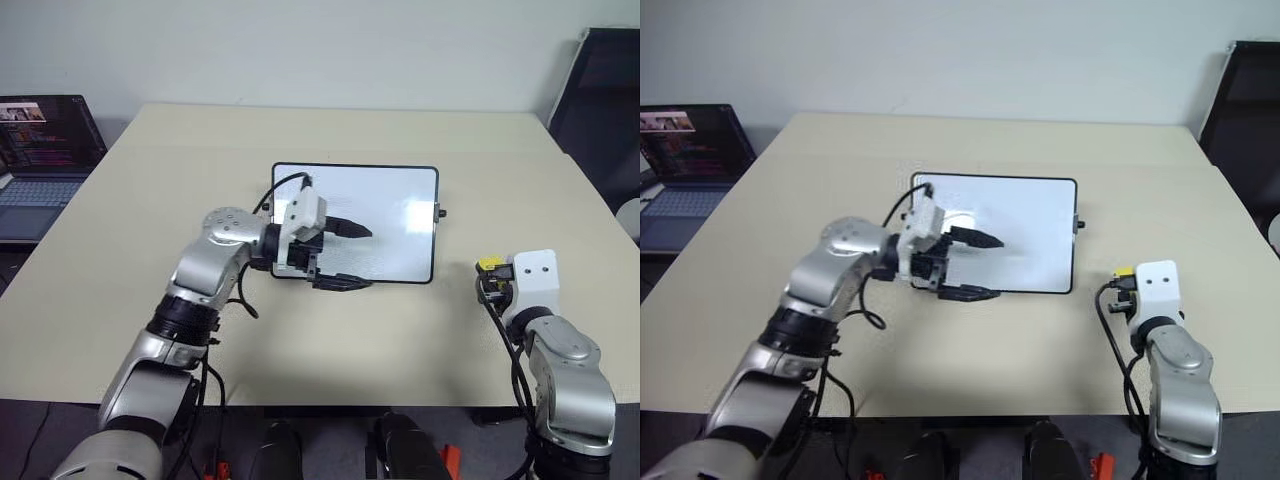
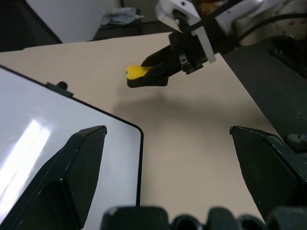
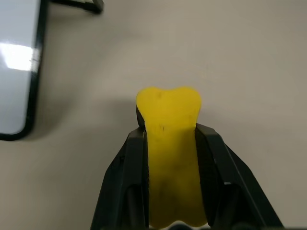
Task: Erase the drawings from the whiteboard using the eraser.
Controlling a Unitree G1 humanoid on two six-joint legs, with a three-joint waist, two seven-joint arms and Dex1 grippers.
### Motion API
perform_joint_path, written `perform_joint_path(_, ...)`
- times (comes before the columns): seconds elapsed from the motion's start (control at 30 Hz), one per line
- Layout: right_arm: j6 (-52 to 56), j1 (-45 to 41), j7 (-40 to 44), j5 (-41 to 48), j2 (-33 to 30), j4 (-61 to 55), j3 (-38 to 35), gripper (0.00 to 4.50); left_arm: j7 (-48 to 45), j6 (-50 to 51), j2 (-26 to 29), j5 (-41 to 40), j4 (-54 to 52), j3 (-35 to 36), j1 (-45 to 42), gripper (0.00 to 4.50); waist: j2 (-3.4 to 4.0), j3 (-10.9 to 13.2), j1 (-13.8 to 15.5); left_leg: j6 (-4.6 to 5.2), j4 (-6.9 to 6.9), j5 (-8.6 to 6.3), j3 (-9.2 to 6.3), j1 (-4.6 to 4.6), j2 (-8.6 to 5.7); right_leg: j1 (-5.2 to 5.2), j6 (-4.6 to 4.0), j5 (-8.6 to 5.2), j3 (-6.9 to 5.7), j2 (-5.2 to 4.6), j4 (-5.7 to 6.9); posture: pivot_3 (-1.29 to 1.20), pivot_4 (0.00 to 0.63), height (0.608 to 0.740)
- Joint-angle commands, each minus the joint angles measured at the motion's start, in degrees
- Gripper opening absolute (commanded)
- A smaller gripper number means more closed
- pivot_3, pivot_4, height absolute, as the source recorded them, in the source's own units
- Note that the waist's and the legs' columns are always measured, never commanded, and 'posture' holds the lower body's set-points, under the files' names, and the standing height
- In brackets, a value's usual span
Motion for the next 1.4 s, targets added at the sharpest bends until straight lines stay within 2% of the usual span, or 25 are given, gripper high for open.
perform_joint_path(0.03, -1.0, -2.4, -0.9, 3.0, -1.2, 1.8, -2.9, 0.98, -1.4, -2.7, -2.2, 1.3, 1.6, -1.2, -3.1, 4.50, 0.00, 0.0, 0.0, 0.00, -0.01, 0.00, -0.01, 0.00, 0.00, 0.00, 0.00, 0.00, 0.00, 0.00, 0.00, 0.00, 0.150, 0.740)
perform_joint_path(0.33, -2.8, -7.2, -3.2, 8.7, -4.2, 12.7, -6.7, 0.98, -0.2, -6.5, -8.2, 4.6, 6.6, -2.3, -6.6, 4.50, 0.01, 0.0, 0.0, 0.01, 0.00, 0.00, -0.02, -0.01, -0.01, 0.00, 0.01, 0.00, 0.01, 0.01, 0.00, 0.00, 0.150, 0.740)
perform_joint_path(0.47, -4.8, -8.9, -4.1, 10.2, -5.4, 16.8, -6.9, 0.98, 0.1, -7.3, -9.1, 5.0, 7.5, -2.0, -6.8, 4.50, 0.03, 0.0, 0.0, 0.01, 0.00, 0.00, -0.03, -0.01, -0.02, 0.00, 0.03, 0.01, 0.01, 0.01, 0.00, 0.00, 0.150, 0.740)
perform_joint_path(0.67, -7.8, -9.7, -4.8, 12.2, -7.3, 20.8, -6.9, 2.91, 1.0, -6.9, -7.8, 4.9, 6.4, -1.0, -5.0, 4.50, 0.05, 0.0, -0.1, 0.01, -0.02, 0.00, -0.03, -0.01, -0.02, 0.00, 0.04, 0.01, 0.01, 0.01, 0.00, 0.00, 0.150, 0.740)
perform_joint_path(0.8, -8.7, -9.2, -4.8, 14.0, -8.0, 19.0, -7.0, 4.34, 3.5, -5.1, -6.1, 3.9, 4.4, 1.2, -2.2, 4.50, 0.11, 0.1, -0.2, 0.01, -0.02, 0.00, -0.03, 0.00, -0.01, 0.00, 0.25, 0.12, 0.02, 0.02, 0.01, 0.00, 0.150, 0.740)
perform_joint_path(0.83, -8.8, -9.0, -4.9, 14.2, -8.2, 18.4, -6.9, 4.43, 4.1, -4.7, -5.8, 3.7, 3.9, 1.7, -1.6, 4.50, 0.12, 0.1, -0.2, 0.01, -0.02, 0.00, -0.03, 0.00, -0.01, 0.00, 0.25, 0.13, 0.02, 0.02, 0.01, 0.00, 0.150, 0.740)
perform_joint_path(1.03, -10.5, -5.9, -6.3, 15.9, -8.2, 13.2, -8.3, 4.43, 8.6, 1.5, -2.1, 0.2, -3.6, 7.3, 5.5, 4.50, 0.15, 0.1, -0.2, 0.01, -0.04, 0.00, -0.06, -0.01, -0.01, 0.00, 0.27, 0.13, 0.01, 0.03, 0.01, 0.00, 0.150, 0.740)
perform_joint_path(1.17, -12.6, -2.9, -6.6, 18.3, -5.9, 5.0, -7.2, 4.43, 15.9, 9.0, -0.2, -4.6, -12.1, 14.8, 11.8, 4.50, 0.21, 0.1, -0.3, 0.01, -0.05, 0.00, -0.07, 0.00, 0.01, 0.00, 0.28, 0.13, 0.01, 0.02, 0.03, 0.00, 0.150, 0.740)
perform_joint_path(1.23, -15.6, 0.4, -6.3, 17.0, -5.9, 0.7, -3.8, 4.43, 18.7, 12.4, 0.5, -7.8, -17.3, 18.2, 16.2, 4.50, 0.22, 0.1, -0.3, 0.01, -0.04, 0.00, -0.08, 0.00, 0.01, -0.01, 0.25, 0.11, 0.00, 0.03, 0.03, 0.00, 0.150, 0.740)
perform_joint_path(1.3, -21.6, 8.0, -8.0, 15.2, -2.4, -5.7, 2.8, 4.43, 26.7, 17.1, -0.3, -12.4, -24.0, 27.1, 24.1, 4.50, 0.25, 0.1, -0.3, 0.01, -0.04, 0.00, -0.08, 0.03, 0.02, 0.03, 0.04, -0.01, -0.01, 0.03, 0.00, 0.00, 0.150, 0.740)
perform_joint_path(1.4, -31.0, 17.3, -10.3, 12.1, 1.2, -8.2, 9.1, 4.43, 34.9, 20.4, -2.2, -15.3, -31.2, 33.5, 34.7, 4.50, 0.27, 0.1, -0.6, 0.01, -0.24, -0.02, -0.07, 0.17, 0.10, 0.04, -0.05, -0.22, -0.06, 0.04, 0.06, 0.00, 0.150, 0.740)
